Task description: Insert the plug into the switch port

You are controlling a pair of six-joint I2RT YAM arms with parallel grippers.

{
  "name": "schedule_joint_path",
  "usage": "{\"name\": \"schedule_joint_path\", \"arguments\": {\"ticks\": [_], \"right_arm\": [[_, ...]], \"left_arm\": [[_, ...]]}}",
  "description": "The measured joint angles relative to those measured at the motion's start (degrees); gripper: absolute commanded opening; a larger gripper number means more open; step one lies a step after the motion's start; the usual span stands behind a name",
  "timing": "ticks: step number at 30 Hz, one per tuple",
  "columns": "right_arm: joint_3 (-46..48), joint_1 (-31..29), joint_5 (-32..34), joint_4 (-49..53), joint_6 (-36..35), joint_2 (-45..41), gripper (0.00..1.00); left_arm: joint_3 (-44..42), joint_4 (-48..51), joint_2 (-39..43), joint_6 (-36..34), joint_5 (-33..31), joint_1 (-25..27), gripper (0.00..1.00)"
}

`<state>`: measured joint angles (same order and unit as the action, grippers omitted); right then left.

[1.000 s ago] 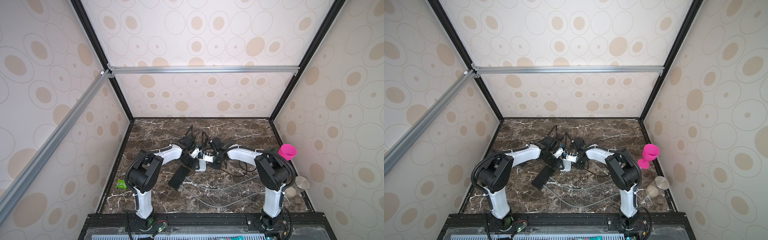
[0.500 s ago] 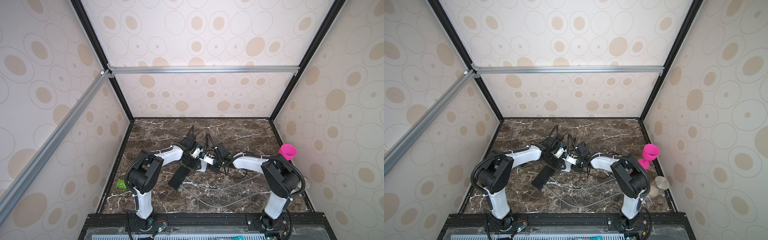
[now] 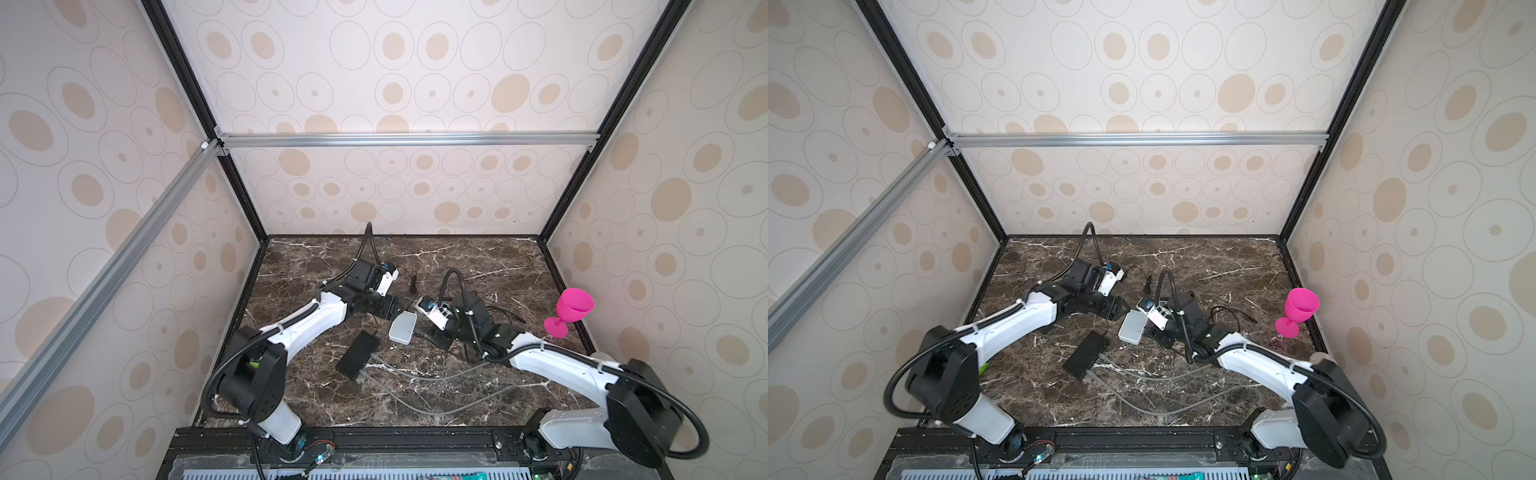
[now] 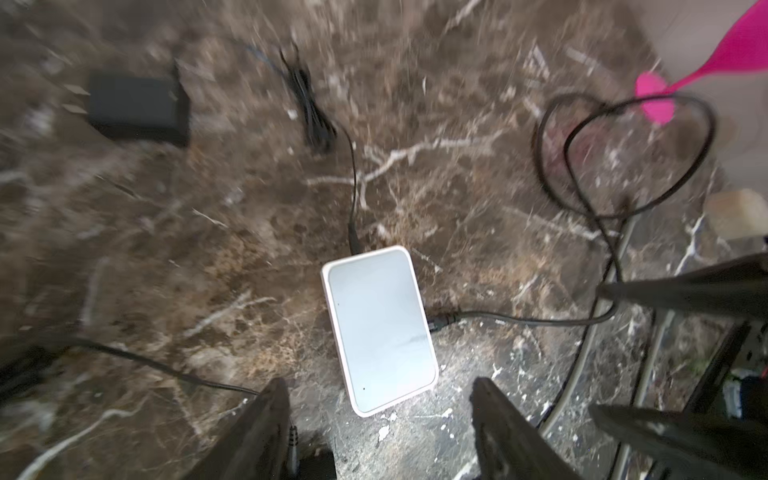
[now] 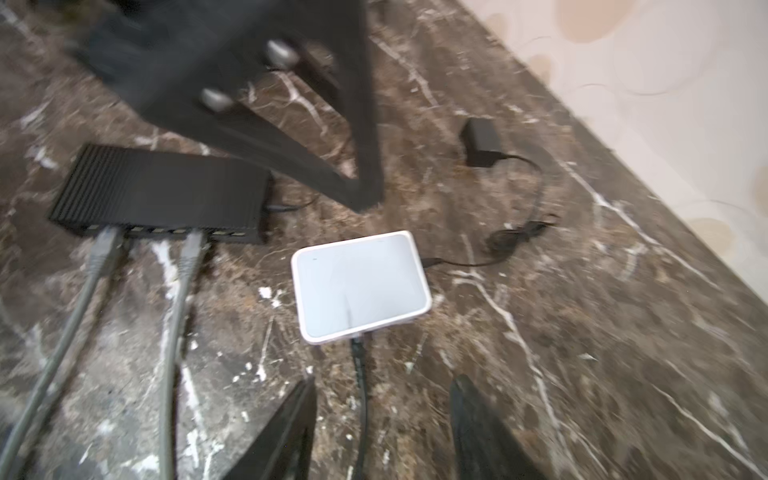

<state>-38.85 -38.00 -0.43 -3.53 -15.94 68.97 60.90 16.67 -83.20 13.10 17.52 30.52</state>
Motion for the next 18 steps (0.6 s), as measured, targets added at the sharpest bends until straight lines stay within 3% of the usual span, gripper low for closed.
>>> {"name": "schedule_joint_path", "arguments": {"ticks": [1, 3, 7, 10, 13, 18], "right_arm": [[1.7, 0.8, 3.1, -1.2, 1.3, -2.6, 0.83], [6.1, 2.8, 10.5, -4.6, 3.1, -8.6, 0.99], [16.1, 8.9, 21.5, -14.0, 4.1, -16.4, 1.0], [22.5, 15.6, 24.2, -19.3, 6.1, -16.2, 1.0], [28.6, 20.9, 23.7, -28.0, 8.0, -12.8, 1.0], [30.6, 25.2, 19.4, -42.8, 8.1, 2.6, 1.0]], "left_arm": [[-2.6, -2.2, 4.0, 0.5, -1.6, -0.1, 0.96], [-9.2, -7.9, 13.2, 1.7, -6.8, -0.1, 0.98], [-26.5, -26.3, 32.0, 2.1, -21.7, -0.3, 0.98], [-45.5, -45.9, 44.8, 1.0, -32.7, -0.4, 0.98], [-58.0, -55.5, 48.7, -1.2, -42.1, -0.7, 0.98], [-59.8, -62.1, 45.3, -10.3, -48.3, -1.3, 0.98]]}}
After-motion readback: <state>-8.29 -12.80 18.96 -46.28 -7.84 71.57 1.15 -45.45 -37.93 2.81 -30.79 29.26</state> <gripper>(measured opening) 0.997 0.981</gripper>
